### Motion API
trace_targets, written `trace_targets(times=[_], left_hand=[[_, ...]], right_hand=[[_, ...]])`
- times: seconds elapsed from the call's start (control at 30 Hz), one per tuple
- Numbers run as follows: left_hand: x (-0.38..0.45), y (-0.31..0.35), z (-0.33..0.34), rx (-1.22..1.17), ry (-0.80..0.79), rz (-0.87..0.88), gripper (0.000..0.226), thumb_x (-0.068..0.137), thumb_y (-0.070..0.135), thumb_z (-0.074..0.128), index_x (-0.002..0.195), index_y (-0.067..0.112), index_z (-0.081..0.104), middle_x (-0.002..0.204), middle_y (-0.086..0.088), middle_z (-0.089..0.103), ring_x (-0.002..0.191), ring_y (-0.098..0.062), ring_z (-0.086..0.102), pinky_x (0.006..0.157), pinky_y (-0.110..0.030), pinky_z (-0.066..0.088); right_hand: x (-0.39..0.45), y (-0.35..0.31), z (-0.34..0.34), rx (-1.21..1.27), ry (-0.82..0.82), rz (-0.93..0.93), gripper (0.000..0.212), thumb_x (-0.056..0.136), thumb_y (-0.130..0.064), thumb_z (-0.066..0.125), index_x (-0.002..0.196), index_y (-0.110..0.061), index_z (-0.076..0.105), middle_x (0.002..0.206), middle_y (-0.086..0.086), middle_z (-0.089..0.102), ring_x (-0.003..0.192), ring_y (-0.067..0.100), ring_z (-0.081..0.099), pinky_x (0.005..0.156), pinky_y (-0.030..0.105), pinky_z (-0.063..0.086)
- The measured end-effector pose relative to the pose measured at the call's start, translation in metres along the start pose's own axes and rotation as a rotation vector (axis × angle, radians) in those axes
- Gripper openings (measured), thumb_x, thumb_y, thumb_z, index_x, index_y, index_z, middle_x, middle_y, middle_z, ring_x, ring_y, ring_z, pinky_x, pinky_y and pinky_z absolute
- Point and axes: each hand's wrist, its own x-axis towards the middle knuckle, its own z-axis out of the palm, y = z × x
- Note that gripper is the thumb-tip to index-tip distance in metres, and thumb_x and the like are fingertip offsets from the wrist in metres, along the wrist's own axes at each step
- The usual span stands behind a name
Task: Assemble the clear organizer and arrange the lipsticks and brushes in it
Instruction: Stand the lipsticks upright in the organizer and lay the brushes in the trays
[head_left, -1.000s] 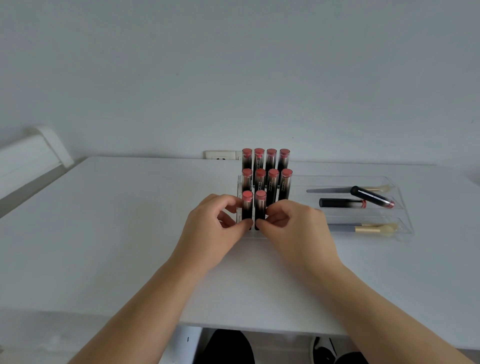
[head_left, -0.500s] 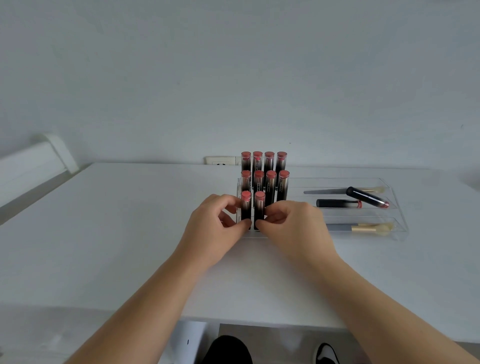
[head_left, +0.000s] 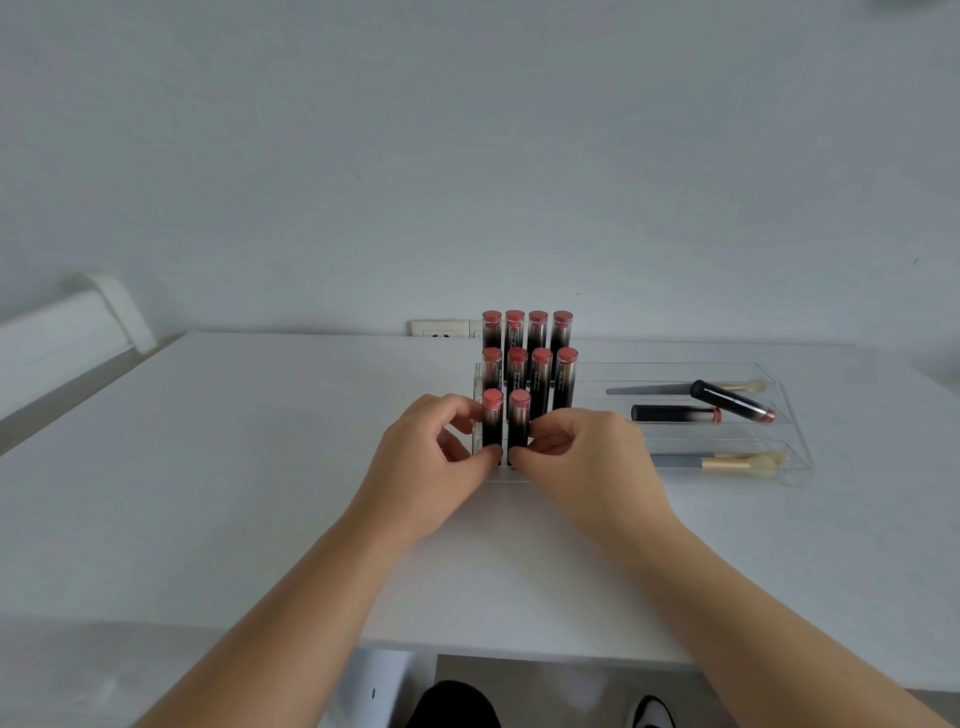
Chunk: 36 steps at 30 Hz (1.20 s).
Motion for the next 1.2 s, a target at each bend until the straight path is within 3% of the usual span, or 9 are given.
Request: trace_targets(times=[0.2,0.43,0.67,0.73,0.8,0.9,1.0,1.1,1.2], left_hand=[[0.0,0.001,-0.001,0.003,-0.007,-0.005,0.032,0.078,0.026,0.083,0.086,0.048,0.062,0.094,0.014,0.063,0.069,-0.008,0.062,0.06,-0.011,0.045],[-0.002,0.002,-0.003,0.012,-0.013,0.0,0.036,0.079,0.024,0.082,0.084,0.051,0.059,0.095,0.014,0.063,0.07,-0.005,0.063,0.058,-0.009,0.043],[-0.002,0.001,0.0,0.002,-0.003,-0.01,0.031,0.077,0.026,0.083,0.08,0.046,0.06,0.089,0.014,0.063,0.066,-0.002,0.061,0.056,-0.008,0.041],[-0.002,0.001,0.0,0.009,-0.009,-0.016,0.031,0.077,0.026,0.082,0.081,0.046,0.059,0.09,0.014,0.063,0.067,-0.002,0.062,0.056,-0.009,0.04],[-0.001,0.001,-0.001,0.018,-0.014,-0.018,0.031,0.078,0.027,0.082,0.082,0.046,0.059,0.092,0.014,0.064,0.07,-0.003,0.063,0.057,-0.009,0.042],[-0.001,0.001,-0.001,0.014,-0.017,-0.027,0.03,0.078,0.027,0.083,0.082,0.046,0.059,0.091,0.012,0.064,0.068,-0.002,0.062,0.056,-0.007,0.042],[-0.001,0.001,-0.002,0.015,-0.024,-0.03,0.029,0.079,0.028,0.083,0.083,0.045,0.06,0.091,0.011,0.064,0.068,-0.002,0.062,0.054,-0.008,0.041],[-0.001,0.002,-0.002,0.005,-0.029,-0.036,0.027,0.079,0.027,0.082,0.085,0.043,0.061,0.093,0.011,0.064,0.068,-0.004,0.062,0.058,-0.017,0.042],[-0.001,0.002,-0.002,0.007,-0.037,-0.035,0.029,0.079,0.026,0.083,0.085,0.044,0.06,0.094,0.012,0.064,0.068,-0.004,0.063,0.058,-0.017,0.042]], right_hand=[[-0.004,-0.002,-0.001,0.017,0.018,0.006,0.011,0.074,-0.042,0.076,0.078,-0.033,0.072,0.072,-0.021,0.071,0.068,-0.001,0.066,0.056,0.024,0.055],[-0.008,-0.004,-0.03,-0.047,0.087,-0.113,0.025,0.078,-0.046,0.077,0.098,-0.03,0.077,0.078,-0.02,0.072,0.077,-0.006,0.067,0.074,0.016,0.055],[0.006,0.021,-0.1,-0.116,0.205,-0.035,0.013,0.077,-0.045,0.078,0.086,-0.038,0.072,0.077,-0.037,0.067,0.073,-0.01,0.064,0.058,0.014,0.045],[0.014,0.032,-0.118,-0.177,0.23,-0.014,0.013,0.078,-0.043,0.077,0.087,-0.036,0.073,0.075,-0.031,0.069,0.069,-0.008,0.063,0.052,0.012,0.041],[0.022,0.042,-0.137,-0.266,0.239,0.005,0.017,0.08,-0.043,0.078,0.093,-0.034,0.073,0.077,-0.019,0.07,0.068,-0.002,0.063,0.053,0.019,0.042],[0.032,0.052,-0.159,-0.438,0.153,-0.008,0.028,0.081,-0.053,0.075,0.103,-0.037,0.068,0.095,-0.019,0.063,0.083,0.007,0.06,0.066,0.031,0.046],[0.038,0.055,-0.165,-0.52,0.035,-0.037,0.034,0.083,-0.049,0.074,0.113,-0.035,0.068,0.1,-0.018,0.06,0.087,0.01,0.058,0.072,0.034,0.046],[0.043,0.053,-0.163,-0.581,-0.039,-0.093,0.033,0.085,-0.045,0.075,0.115,-0.034,0.069,0.099,-0.017,0.057,0.081,0.003,0.056,0.07,0.032,0.044],[0.045,0.051,-0.158,-0.644,-0.059,-0.13,0.03,0.086,-0.044,0.074,0.114,-0.036,0.069,0.1,-0.016,0.056,0.078,-0.001,0.053,0.064,0.028,0.039]])
